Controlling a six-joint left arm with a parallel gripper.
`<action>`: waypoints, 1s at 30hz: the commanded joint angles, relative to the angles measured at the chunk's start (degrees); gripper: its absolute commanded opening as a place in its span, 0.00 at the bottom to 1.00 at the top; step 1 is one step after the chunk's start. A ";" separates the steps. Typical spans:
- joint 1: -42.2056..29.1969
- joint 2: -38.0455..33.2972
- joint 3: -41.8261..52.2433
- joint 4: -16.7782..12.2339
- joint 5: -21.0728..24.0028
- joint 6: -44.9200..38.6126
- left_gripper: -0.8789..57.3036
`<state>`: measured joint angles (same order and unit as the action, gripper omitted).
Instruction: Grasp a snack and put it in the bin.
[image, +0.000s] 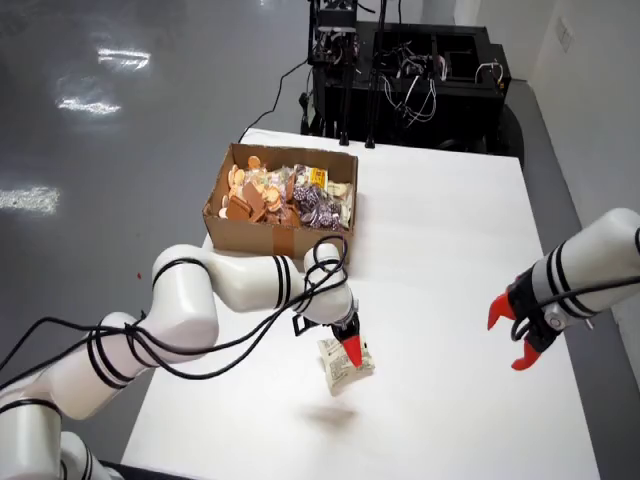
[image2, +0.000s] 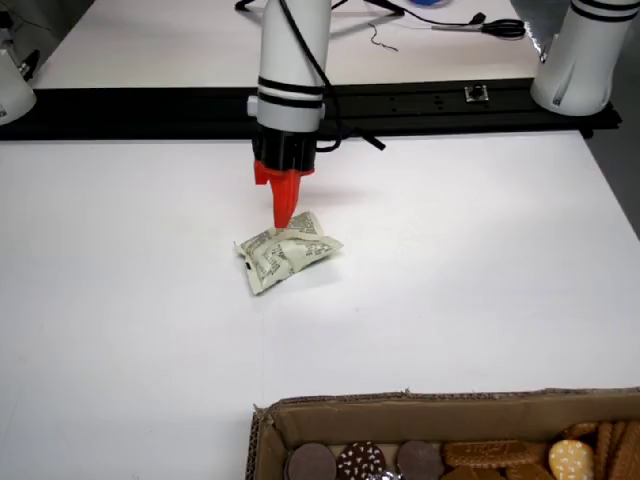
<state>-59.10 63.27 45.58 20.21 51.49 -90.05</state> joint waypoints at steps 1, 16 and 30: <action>0.21 0.73 0.42 -0.49 -1.14 0.05 0.92; 0.25 4.24 0.37 -0.37 -1.37 0.05 0.91; 2.03 5.16 0.29 0.78 -2.63 0.05 0.91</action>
<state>-57.24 68.29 45.89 20.87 49.05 -90.00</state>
